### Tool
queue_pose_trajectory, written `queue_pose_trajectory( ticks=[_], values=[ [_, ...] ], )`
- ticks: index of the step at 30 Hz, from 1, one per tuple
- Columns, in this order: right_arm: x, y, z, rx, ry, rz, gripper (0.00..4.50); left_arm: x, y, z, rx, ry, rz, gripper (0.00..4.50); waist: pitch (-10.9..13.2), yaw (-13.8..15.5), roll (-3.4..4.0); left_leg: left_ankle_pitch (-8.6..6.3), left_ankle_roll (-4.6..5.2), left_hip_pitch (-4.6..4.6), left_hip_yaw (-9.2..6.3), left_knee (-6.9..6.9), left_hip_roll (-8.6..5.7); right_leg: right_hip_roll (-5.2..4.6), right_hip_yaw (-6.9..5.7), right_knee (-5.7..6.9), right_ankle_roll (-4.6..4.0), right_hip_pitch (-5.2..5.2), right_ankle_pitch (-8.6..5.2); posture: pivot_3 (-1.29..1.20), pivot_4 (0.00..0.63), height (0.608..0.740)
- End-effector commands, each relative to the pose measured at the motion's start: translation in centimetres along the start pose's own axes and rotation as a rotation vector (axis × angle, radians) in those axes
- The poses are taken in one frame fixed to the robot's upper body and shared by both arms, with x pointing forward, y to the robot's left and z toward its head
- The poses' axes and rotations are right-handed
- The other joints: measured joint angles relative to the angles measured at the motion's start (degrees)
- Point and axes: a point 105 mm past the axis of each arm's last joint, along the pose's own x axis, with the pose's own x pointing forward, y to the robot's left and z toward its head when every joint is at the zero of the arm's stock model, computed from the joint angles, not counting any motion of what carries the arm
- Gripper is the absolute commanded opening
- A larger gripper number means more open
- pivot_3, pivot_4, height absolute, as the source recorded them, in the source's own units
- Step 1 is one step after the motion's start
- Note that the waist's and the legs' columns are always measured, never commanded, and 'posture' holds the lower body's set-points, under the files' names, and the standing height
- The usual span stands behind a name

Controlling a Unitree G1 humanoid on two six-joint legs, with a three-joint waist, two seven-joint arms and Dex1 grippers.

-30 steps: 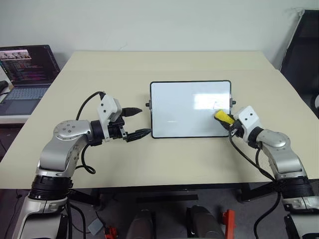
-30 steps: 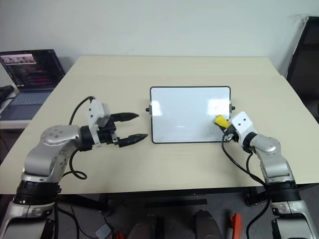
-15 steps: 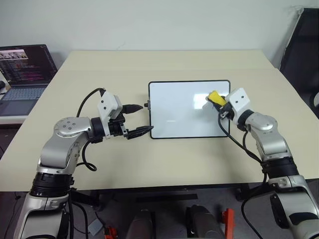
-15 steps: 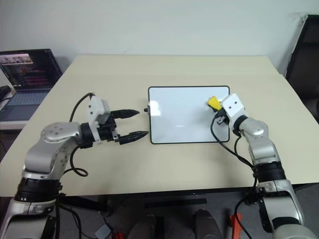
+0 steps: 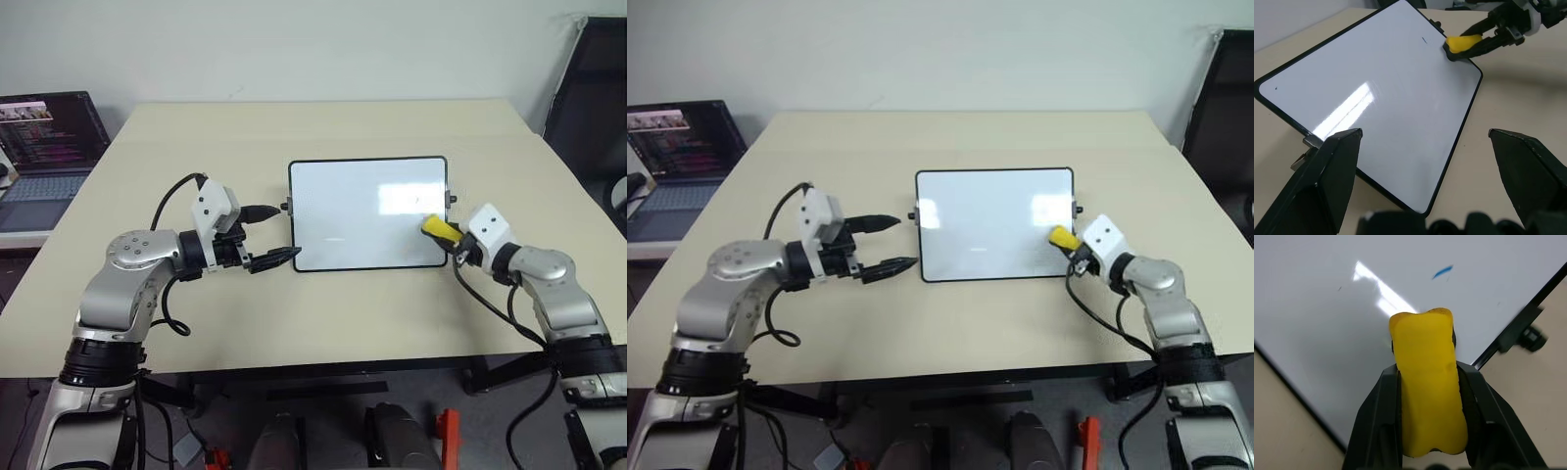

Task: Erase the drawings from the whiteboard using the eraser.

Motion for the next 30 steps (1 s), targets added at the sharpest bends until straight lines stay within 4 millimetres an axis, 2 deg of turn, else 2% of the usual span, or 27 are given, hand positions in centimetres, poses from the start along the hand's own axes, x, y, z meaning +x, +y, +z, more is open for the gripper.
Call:
queue_pose_trajectory(
  ticks=[1,7,9,11,13,15,17,20,22,24,27,30],
  values=[
    [1.6,-0.5,2.5,-0.059,-0.082,-0.049,1.12,0.1,0.3,1.3,0.050,-0.034,0.006,4.50,0.0,0.1,0.00,0.00,0.00,-0.01,0.00,-0.02,0.00,0.01,-0.01,0.00,0.01,-0.02,0.01,0.00,0.150,0.740],
    [3.0,0.1,3.3,-0.075,-0.096,-0.041,1.12,0.0,0.2,1.4,0.053,-0.036,0.007,4.50,0.0,0.5,0.00,-0.04,-0.05,-0.19,-0.06,-0.08,-0.04,-0.05,-0.05,-0.10,-0.06,-0.09,-0.01,0.00,0.150,0.740],
    [2.9,0.0,3.1,-0.073,-0.088,-0.044,1.12,0.0,0.2,1.3,0.053,-0.035,0.008,4.50,0.0,0.5,0.00,-0.05,-0.06,-0.19,-0.05,-0.08,-0.05,-0.06,-0.04,-0.11,-0.07,-0.09,0.00,0.00,0.150,0.740],
    [1.8,-1.2,2.2,-0.057,-0.065,-0.078,1.12,-0.1,0.2,1.5,0.055,-0.037,0.009,4.50,0.0,0.5,0.00,-0.05,-0.06,-0.16,-0.06,-0.08,-0.05,-0.05,-0.05,-0.08,-0.04,-0.09,-0.03,0.00,0.150,0.740],
    [-0.6,-2.8,1.5,-0.029,-0.063,-0.098,1.12,-0.2,0.0,1.7,0.054,-0.043,0.008,4.50,0.0,0.8,0.00,-0.04,-0.05,-0.16,-0.09,-0.07,-0.04,-0.04,-0.08,-0.05,0.03,-0.09,-0.07,0.00,0.150,0.740],
    [-3.9,-4.6,2.0,0.068,-0.138,-0.113,1.12,-0.4,-0.2,1.8,0.049,-0.052,0.005,4.50,0.0,1.8,0.02,-0.04,-0.05,-0.19,-0.13,-0.06,-0.08,-0.07,-0.11,-0.08,0.05,-0.06,-0.09,0.00,0.150,0.740],
    [-6.4,-5.6,2.7,0.152,-0.206,-0.106,1.12,-0.4,-0.4,2.0,0.042,-0.061,0.002,4.50,0.0,2.1,0.03,-0.05,-0.06,-0.27,-0.13,-0.06,-0.12,-0.12,-0.13,-0.15,0.01,-0.06,-0.07,0.00,0.150,0.740],
    [-11.8,-7.6,2.5,0.278,-0.215,-0.122,1.12,0.1,-0.6,2.5,0.039,-0.084,-0.014,4.50,0.1,2.3,0.09,-0.06,-0.05,-0.33,-0.14,-0.07,-0.15,-0.16,-0.14,-0.17,-0.04,-0.07,-0.05,0.00,0.150,0.740],
    [-14.0,-8.9,0.6,0.315,-0.149,-0.220,1.12,1.1,-1.1,2.7,0.029,-0.107,-0.051,4.50,0.1,2.2,0.08,-0.07,-0.05,-0.31,-0.15,-0.08,-0.15,-0.15,-0.16,-0.16,-0.04,-0.07,-0.09,0.00,0.150,0.740],
    [-15.0,-9.5,-2.0,0.335,-0.060,-0.313,1.12,2.0,-2.0,2.8,0.015,-0.123,-0.099,4.50,0.0,2.0,0.03,-0.08,-0.05,-0.24,-0.14,-0.07,-0.13,-0.13,-0.16,-0.16,0.14,-0.01,-0.22,0.00,0.150,0.740],
    [-15.3,-10.4,-7.0,0.340,0.128,-0.488,1.12,3.0,-2.6,2.6,0.013,-0.124,-0.135,4.50,0.0,1.3,0.02,-0.07,-0.05,-0.11,-0.01,-0.05,-0.08,-0.09,-0.04,-0.12,0.11,0.04,-0.20,0.00,0.150,0.740],
    [-15.1,-11.0,-8.7,0.366,0.127,-0.612,1.12,3.2,-2.3,2.9,0.019,-0.126,-0.141,4.50,0.0,0.5,0.07,-0.06,-0.04,-0.08,0.07,-0.05,-0.08,-0.07,0.07,-0.05,0.07,-0.01,-0.17,0.00,0.150,0.740]
  ],
)
